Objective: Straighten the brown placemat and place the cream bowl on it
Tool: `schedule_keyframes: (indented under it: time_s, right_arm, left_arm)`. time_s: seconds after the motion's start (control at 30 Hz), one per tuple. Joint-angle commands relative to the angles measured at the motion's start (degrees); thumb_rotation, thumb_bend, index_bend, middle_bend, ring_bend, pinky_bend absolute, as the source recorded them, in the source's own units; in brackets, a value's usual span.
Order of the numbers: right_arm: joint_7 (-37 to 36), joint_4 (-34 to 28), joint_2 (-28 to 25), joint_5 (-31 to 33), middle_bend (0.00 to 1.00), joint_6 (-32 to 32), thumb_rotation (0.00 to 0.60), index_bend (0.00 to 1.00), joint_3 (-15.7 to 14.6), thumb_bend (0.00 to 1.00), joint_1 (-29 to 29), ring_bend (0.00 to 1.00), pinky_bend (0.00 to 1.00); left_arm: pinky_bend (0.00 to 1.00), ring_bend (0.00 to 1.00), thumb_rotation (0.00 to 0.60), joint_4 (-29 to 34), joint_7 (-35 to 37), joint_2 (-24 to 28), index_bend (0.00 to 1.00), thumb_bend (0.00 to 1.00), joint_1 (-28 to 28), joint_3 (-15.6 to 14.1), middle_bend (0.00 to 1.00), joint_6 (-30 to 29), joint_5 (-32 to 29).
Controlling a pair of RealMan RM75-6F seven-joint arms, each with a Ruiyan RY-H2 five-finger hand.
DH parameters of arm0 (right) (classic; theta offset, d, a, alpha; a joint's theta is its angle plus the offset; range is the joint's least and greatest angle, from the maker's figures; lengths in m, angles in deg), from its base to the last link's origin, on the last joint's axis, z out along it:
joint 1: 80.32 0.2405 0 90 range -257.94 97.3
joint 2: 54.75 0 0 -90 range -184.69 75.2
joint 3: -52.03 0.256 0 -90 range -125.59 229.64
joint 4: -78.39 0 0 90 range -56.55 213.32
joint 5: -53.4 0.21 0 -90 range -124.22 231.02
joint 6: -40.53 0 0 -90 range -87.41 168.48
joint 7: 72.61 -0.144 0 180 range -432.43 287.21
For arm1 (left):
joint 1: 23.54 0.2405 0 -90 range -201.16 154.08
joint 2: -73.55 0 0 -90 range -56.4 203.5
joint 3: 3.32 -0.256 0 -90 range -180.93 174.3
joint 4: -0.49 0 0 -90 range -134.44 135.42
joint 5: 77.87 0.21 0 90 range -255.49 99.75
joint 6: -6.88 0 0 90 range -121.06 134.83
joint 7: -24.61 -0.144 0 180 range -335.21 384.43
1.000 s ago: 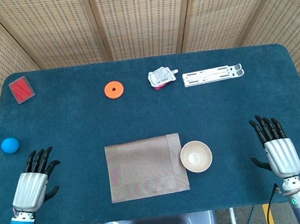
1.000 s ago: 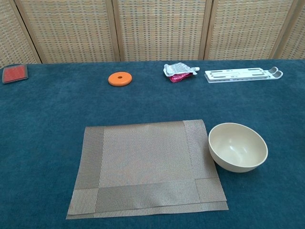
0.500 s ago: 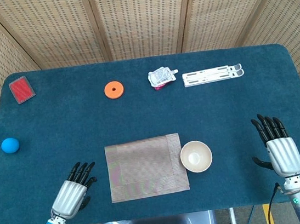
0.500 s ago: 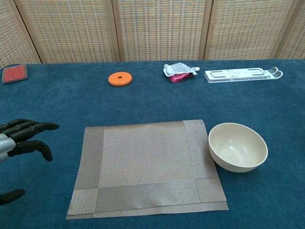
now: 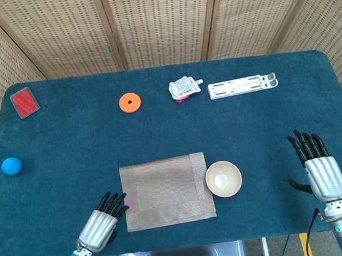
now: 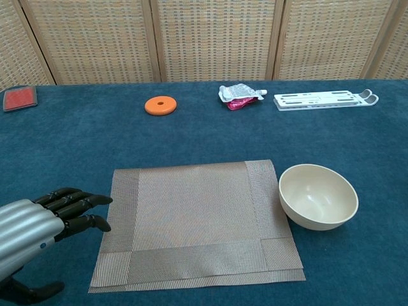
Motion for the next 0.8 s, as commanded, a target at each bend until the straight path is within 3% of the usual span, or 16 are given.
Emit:
schedule_keyframes:
  time_s: [0.03,0.8]
  right_arm:
    - [-0.2,-0.1,-0.1,0.0,0.00,0.0,0.600,0.03,0.1,0.14,0.0,0.00,0.00]
    - [-0.8,-0.2,-0.4,0.1,0.00,0.1,0.600,0.03,0.1,0.14,-0.1,0.00,0.00]
  left_arm:
    - [0.00,0.00,0.600,-0.2,-0.7,-0.8,0.19,0.28,-0.3,0.1,0.00,0.6,-0.4]
    - [0.00,0.00,0.600,-1.4,-1.8,-4.6,0.20,0.28,-1.4,0.6,0.00,1.5,-1.9]
